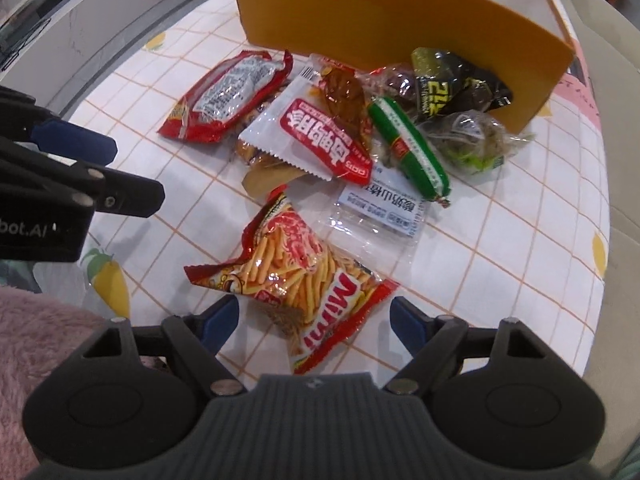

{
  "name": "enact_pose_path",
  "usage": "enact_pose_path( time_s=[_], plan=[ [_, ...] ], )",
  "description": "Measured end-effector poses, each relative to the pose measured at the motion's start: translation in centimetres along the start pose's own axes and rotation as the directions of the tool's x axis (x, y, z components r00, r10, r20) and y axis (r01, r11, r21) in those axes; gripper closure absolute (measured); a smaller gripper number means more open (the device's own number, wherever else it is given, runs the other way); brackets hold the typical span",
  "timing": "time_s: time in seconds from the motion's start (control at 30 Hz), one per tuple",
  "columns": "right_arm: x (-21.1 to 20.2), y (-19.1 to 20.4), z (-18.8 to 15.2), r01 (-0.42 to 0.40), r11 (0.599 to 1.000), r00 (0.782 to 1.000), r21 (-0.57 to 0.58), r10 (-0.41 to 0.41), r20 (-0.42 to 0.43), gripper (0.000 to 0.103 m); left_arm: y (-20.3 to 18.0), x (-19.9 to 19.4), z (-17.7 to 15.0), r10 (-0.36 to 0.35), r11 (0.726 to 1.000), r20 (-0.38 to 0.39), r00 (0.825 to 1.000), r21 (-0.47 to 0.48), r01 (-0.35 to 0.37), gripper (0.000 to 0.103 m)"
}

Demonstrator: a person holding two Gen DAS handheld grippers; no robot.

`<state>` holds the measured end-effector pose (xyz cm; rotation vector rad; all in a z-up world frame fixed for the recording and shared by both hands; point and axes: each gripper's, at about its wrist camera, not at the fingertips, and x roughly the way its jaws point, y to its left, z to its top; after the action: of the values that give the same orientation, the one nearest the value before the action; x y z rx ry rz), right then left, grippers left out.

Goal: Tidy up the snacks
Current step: 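Grasp the red-and-yellow fries-snack bag with the right tool, then grasp the red chip bag with the left tool while the right tool holds the fries bag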

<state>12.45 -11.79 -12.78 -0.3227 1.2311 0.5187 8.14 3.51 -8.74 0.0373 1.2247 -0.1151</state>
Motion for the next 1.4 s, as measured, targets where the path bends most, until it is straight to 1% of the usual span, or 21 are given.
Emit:
enact_pose_path(
  time_s=[0.07, 0.1, 0.27, 0.3, 0.37, 0.4, 0.43, 0.57, 0.6, 0.77, 0.8, 0.83, 0.93, 1.0, 1.17, 1.3, 1.4],
  plan=[
    [0.4, 0.1, 0.1, -0.001, 1.000, 1.000, -0.012, 0.001, 0.000, 0.027, 0.1, 0.3, 0.0, 0.002, 1.000, -0.007, 1.000, -0.005, -0.002, 0.040],
    [0.5, 0.2, 0.2, -0.003, 1.000, 1.000, -0.015, 0.003, -0.002, 0.030, 0.2, 0.5, 0.1, 0.003, 1.000, -0.008, 1.000, -0.008, -0.003, 0.040],
    [0.7, 0.4, 0.3, 0.002, 0.999, 1.000, -0.034, -0.001, 0.008, 0.034, 0.6, 0.8, 0.4, 0.008, 1.000, 0.001, 1.000, -0.016, -0.008, 0.038],
    [0.7, 0.5, 0.3, 0.001, 0.999, 1.000, -0.037, -0.001, 0.012, 0.038, 0.6, 0.8, 0.4, 0.008, 1.000, 0.006, 1.000, -0.017, -0.008, 0.037],
    [0.5, 0.5, 0.3, 0.007, 0.999, 1.000, -0.044, -0.006, 0.018, 0.051, 0.7, 0.7, 0.5, 0.010, 1.000, 0.019, 1.000, -0.018, -0.010, 0.035],
    [0.4, 0.5, 0.2, 0.011, 0.999, 1.000, -0.047, -0.010, 0.021, 0.060, 0.8, 0.7, 0.6, 0.013, 1.000, 0.025, 1.000, -0.019, -0.013, 0.034],
    [0.2, 0.4, 0.2, -0.005, 0.999, 1.000, -0.042, 0.005, 0.017, 0.065, 0.8, 0.7, 0.7, 0.016, 1.000, 0.029, 0.999, -0.020, -0.016, 0.034],
    [-0.2, -0.1, 0.1, -0.035, 0.999, 0.999, -0.003, 0.035, 0.013, 0.075, 0.9, 0.8, 0.9, 0.019, 1.000, 0.035, 0.999, -0.025, -0.018, 0.034],
    [-0.3, -0.2, 0.0, -0.036, 0.999, 0.999, 0.000, 0.036, 0.016, 0.079, 0.9, 0.8, 0.9, 0.019, 0.999, 0.037, 0.999, -0.027, -0.018, 0.034],
    [-1.8, -0.5, -0.4, -0.052, 0.998, 0.998, 0.020, 0.052, 0.027, 0.085, 1.2, 0.6, 1.0, 0.019, 0.999, 0.049, 0.999, -0.034, -0.017, 0.032],
    [-2.2, -0.5, -0.5, -0.055, 0.998, 0.998, 0.026, 0.054, 0.029, 0.094, 1.3, 0.6, 1.0, 0.019, 0.999, 0.051, 0.998, -0.037, -0.017, 0.032],
    [-2.5, -0.7, -0.7, -0.057, 0.998, 0.998, 0.032, 0.056, 0.031, 0.097, 1.4, 0.6, 1.1, 0.019, 0.999, 0.054, 0.998, -0.040, -0.017, 0.032],
    [-3.5, -1.1, -1.0, -0.094, 0.993, 0.995, 0.073, 0.092, 0.034, 0.099, 1.8, 0.5, 1.2, 0.020, 0.999, 0.060, 0.998, -0.051, -0.017, 0.031],
    [-4.2, -1.1, -1.2, -0.099, 0.992, 0.994, 0.081, 0.095, 0.047, 0.100, 1.9, 0.5, 1.3, 0.021, 0.998, 0.062, 0.998, -0.057, -0.017, 0.031],
    [-5.4, -1.4, -1.0, -0.065, 0.995, 0.995, 0.082, 0.058, 0.086, 0.100, 2.2, 0.2, 1.3, 0.016, 0.998, 0.073, 0.997, -0.061, -0.011, 0.031],
    [-6.3, -2.8, -0.6, -0.046, 0.991, 0.991, 0.125, 0.030, 0.128, 0.100, 2.2, 0.2, 1.4, 0.014, 0.998, 0.076, 0.997, -0.060, -0.010, 0.031],
    [-7.0, -4.0, 0.2, -0.039, 0.985, 0.984, 0.168, 0.009, 0.176, 0.100, 2.3, 0.3, 1.7, 0.018, 0.998, 0.082, 0.996, -0.060, -0.013, 0.031]
  ],
)
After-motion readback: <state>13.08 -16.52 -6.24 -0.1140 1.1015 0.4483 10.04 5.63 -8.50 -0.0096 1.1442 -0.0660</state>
